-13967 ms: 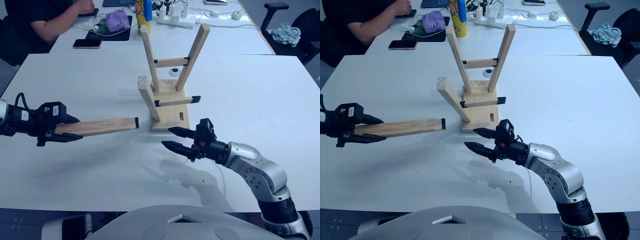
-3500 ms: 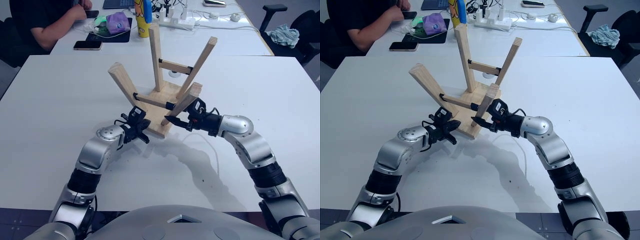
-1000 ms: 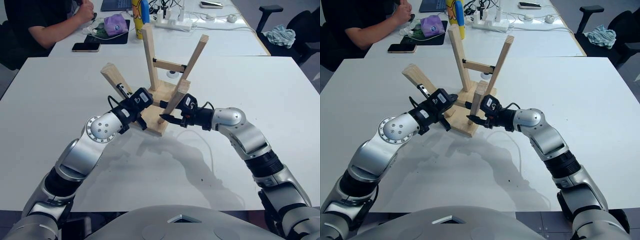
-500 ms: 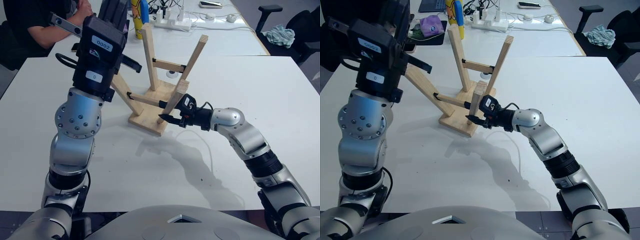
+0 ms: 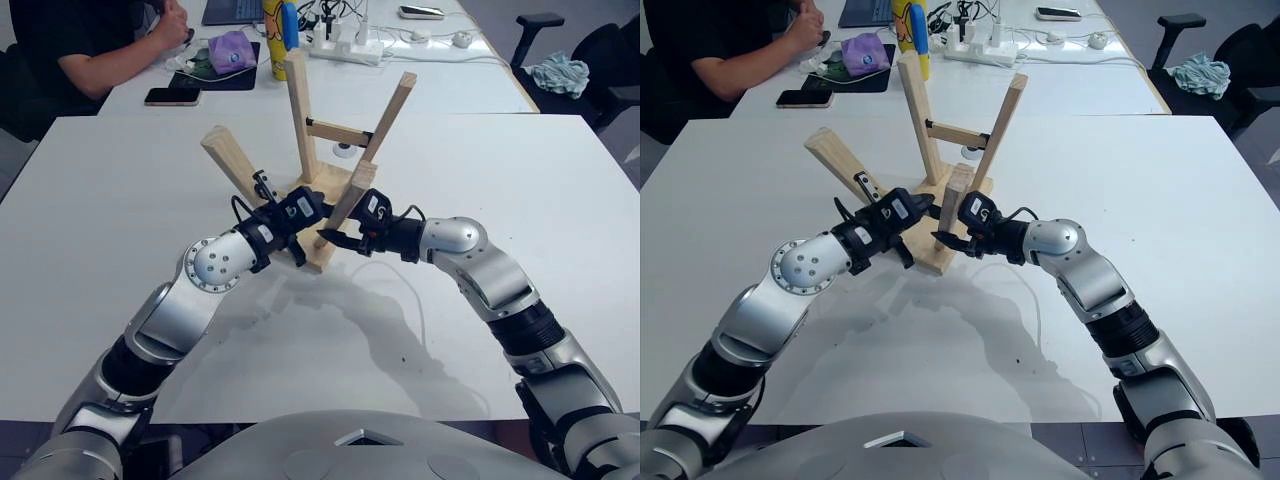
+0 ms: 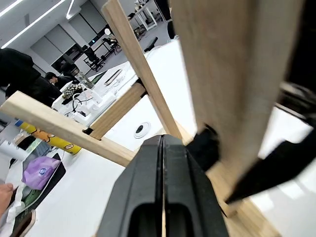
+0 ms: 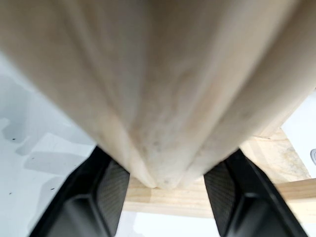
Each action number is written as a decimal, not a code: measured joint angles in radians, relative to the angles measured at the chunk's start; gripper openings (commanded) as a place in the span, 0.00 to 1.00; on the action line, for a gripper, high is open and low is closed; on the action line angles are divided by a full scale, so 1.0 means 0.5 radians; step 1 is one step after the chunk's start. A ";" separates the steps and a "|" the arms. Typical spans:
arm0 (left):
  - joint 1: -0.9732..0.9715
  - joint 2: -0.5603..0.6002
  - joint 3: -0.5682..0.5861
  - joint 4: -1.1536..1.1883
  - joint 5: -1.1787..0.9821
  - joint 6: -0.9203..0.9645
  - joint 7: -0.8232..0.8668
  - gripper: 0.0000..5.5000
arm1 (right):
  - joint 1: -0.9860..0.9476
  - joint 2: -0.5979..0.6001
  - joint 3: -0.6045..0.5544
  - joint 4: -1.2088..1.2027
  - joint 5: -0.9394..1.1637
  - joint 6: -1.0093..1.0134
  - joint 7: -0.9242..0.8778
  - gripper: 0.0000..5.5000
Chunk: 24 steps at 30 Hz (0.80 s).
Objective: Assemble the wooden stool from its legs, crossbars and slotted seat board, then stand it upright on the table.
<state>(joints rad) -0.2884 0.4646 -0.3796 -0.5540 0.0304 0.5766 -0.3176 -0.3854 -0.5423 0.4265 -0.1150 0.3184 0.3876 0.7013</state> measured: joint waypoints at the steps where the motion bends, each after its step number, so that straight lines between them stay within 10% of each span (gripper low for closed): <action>1: -0.019 -0.050 0.067 -0.012 0.004 -0.086 0.067 0.00 | -0.003 0.000 0.001 -0.001 0.000 0.000 0.000 0.37; 8: -0.210 -0.186 0.489 -0.323 0.278 -0.685 0.497 0.00 | -0.002 0.000 0.004 -0.001 0.000 0.000 -0.004 0.37; 16: 0.122 0.060 -0.075 -0.040 -0.002 0.066 -0.143 0.00 | -0.014 -0.007 0.019 -0.001 0.005 0.009 -0.009 0.37; 24: 0.090 0.177 -0.088 -0.146 -0.014 0.186 -0.169 0.00 | -0.007 -0.006 0.024 0.002 0.006 0.012 -0.028 0.37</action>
<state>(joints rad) -0.2436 0.5533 -0.4237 -0.6272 0.0232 0.6695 -0.4021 -0.3889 -0.5451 0.4386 -0.1138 0.3213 0.3939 0.6870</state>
